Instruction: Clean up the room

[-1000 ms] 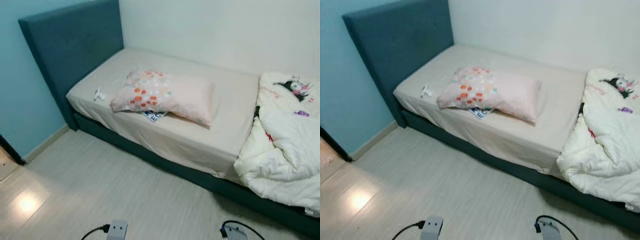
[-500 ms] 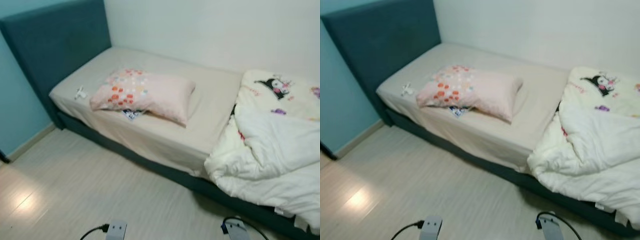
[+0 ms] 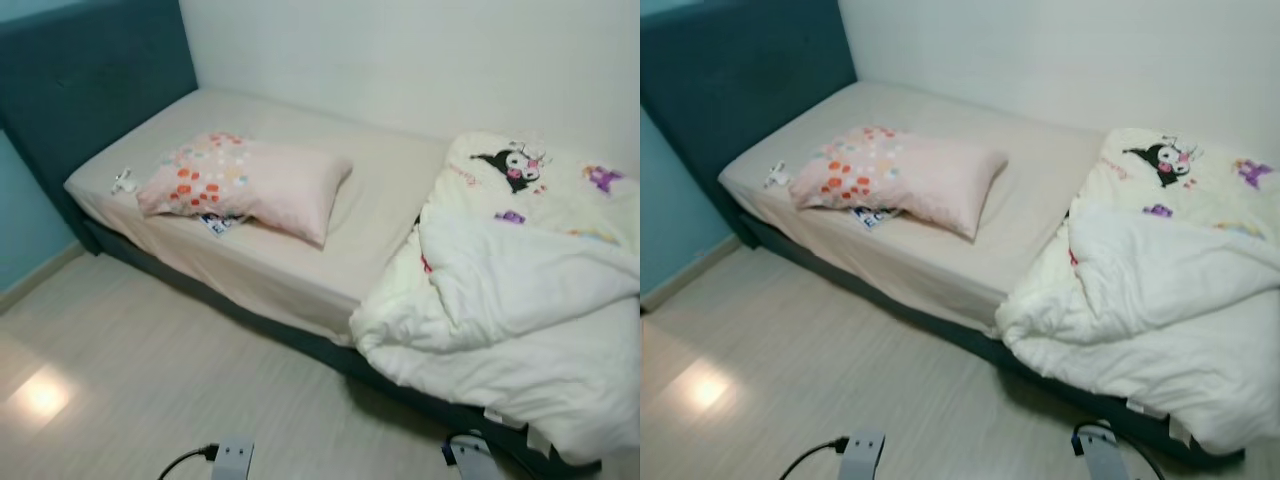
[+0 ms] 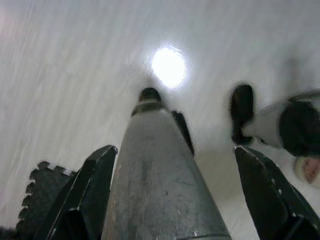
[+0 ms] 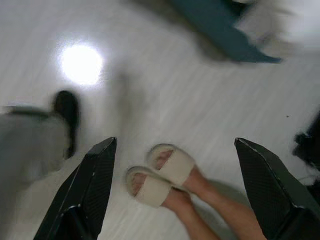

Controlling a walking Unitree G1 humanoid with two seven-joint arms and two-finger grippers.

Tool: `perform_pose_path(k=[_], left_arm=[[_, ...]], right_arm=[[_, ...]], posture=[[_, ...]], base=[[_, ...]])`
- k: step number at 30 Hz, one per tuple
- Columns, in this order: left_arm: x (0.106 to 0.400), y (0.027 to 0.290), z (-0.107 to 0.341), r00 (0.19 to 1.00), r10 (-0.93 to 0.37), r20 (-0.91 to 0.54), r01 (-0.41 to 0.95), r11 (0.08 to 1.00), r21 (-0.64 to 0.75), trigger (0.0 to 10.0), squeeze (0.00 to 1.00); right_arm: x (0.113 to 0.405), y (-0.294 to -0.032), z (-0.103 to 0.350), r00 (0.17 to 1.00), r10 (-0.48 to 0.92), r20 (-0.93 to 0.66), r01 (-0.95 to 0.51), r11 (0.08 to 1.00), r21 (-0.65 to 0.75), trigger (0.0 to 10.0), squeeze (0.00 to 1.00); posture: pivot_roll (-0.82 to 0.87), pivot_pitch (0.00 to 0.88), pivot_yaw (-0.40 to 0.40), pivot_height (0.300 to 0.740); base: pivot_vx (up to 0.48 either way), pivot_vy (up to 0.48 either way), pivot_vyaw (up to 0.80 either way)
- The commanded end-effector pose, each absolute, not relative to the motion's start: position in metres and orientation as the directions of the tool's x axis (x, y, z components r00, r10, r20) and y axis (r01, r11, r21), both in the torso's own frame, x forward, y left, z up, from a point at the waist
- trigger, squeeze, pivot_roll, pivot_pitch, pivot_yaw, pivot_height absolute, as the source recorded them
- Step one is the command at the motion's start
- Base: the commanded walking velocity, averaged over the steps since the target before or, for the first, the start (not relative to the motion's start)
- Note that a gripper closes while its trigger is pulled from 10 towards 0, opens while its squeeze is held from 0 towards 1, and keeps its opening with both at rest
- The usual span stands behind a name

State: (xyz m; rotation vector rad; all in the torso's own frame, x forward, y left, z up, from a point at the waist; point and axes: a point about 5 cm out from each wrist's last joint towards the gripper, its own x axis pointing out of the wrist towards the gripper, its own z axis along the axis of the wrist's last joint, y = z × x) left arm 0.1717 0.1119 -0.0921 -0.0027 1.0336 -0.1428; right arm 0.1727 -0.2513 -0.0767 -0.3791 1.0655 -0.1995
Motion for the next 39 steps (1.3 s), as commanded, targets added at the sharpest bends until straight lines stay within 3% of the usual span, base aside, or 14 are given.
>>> perform_pose_path(k=[1, 7, 13, 27, 33, 39], left_arm=[[0.155, 0.109, -0.099, 0.447, -0.126, -0.886, 0.124, 0.989, -0.078, 10.0, 0.00], [0.156, 0.109, -0.099, 0.462, -0.107, -0.880, 0.098, 0.993, -0.069, 10.0, 0.00], [0.157, 0.109, -0.098, 0.475, -0.109, -0.873, 0.078, 0.994, -0.081, 10.0, 0.00], [0.157, 0.109, -0.098, 0.478, -0.101, -0.873, 0.076, 0.994, -0.073, 10.0, 0.00], [0.157, 0.110, -0.098, 0.479, -0.102, -0.872, 0.076, 0.994, -0.074, 10.0, 0.00], [0.157, 0.110, -0.098, 0.482, -0.091, -0.871, 0.050, 0.996, -0.077, 10.0, 0.00]], right_arm=[[0.166, -0.249, -0.080, 0.449, -0.338, -0.827, -0.026, 0.920, -0.391, 10.0, 0.00], [0.166, -0.250, -0.080, 0.454, -0.342, -0.823, -0.022, 0.919, -0.394, 10.0, 0.00], [0.167, -0.250, -0.080, 0.457, -0.341, -0.821, -0.026, 0.918, -0.396, 10.0, 0.00], [0.178, -0.242, -0.077, 0.518, -0.265, -0.813, -0.046, 0.941, -0.336, 10.0, 0.00], [0.187, -0.237, -0.073, 0.565, -0.234, -0.791, -0.056, 0.946, -0.320, 10.0, 0.00], [0.200, -0.243, -0.064, 0.608, -0.277, -0.744, 0.014, 0.941, -0.339, 10.0, 0.00]], posture=[[-0.02, 0.098, 0.012, 0.736], [-0.02, 0.097, 0.011, 0.736], [-0.02, 0.097, 0.009, 0.736], [-0.03, 0.097, 0.010, 0.736], [-0.03, 0.097, 0.013, 0.736], [-0.03, 0.100, 0.018, 0.736]], base=[[0.000, -0.450, -0.76], [0.000, -0.056, -0.72], [0.000, 0.000, 0.00], [0.432, 0.000, 0.00], [0.474, 0.000, 0.78], [0.196, 0.000, 0.13]])
